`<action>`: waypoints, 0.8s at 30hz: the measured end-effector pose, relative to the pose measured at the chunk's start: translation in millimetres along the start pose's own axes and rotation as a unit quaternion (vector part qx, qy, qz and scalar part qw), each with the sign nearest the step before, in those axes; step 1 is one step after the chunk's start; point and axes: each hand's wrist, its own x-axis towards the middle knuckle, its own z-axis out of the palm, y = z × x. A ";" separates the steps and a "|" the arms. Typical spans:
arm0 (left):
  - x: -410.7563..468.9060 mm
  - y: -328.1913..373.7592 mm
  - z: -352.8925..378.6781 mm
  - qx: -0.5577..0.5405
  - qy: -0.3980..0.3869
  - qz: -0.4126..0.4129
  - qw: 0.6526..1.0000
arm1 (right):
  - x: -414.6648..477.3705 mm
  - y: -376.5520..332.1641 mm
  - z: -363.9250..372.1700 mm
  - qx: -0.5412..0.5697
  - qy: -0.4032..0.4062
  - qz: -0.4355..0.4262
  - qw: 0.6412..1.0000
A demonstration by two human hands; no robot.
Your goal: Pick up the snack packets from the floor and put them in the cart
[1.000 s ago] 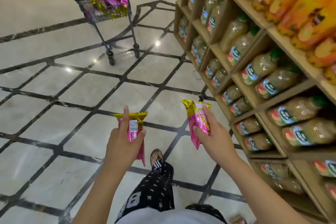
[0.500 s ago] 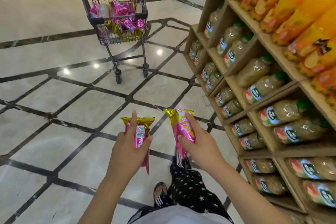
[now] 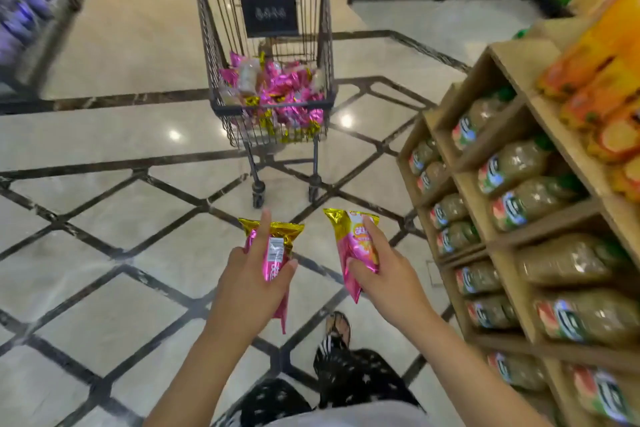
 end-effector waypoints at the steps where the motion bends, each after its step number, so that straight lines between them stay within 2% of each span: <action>1: 15.6 3.4 -4.1 -0.001 0.006 -0.001 1.000 | 17.5 -8.1 -5.6 -0.008 -0.007 0.000 1.000; 5: 68.6 4.3 -19.0 -0.023 0.020 -0.042 0.999 | 83.8 -40.4 -12.8 -0.005 -0.012 0.004 1.000; 10: 147.0 -21.5 -45.1 -0.025 -0.007 -0.067 0.997 | 167.8 -81.3 2.9 0.018 -0.006 0.020 1.000; 13: 205.3 -33.5 -69.6 -0.012 -0.034 -0.052 0.998 | 215.3 -109.6 18.3 0.030 0.012 0.032 0.999; 20: 322.9 -47.8 -134.5 -0.019 -0.033 -0.011 0.999 | 311.3 -193.6 45.4 0.056 0.013 0.038 0.998; 24: 374.8 -45.5 -153.8 -0.019 -0.048 -0.002 0.999 | 353.2 -218.5 41.5 0.091 0.038 0.044 0.994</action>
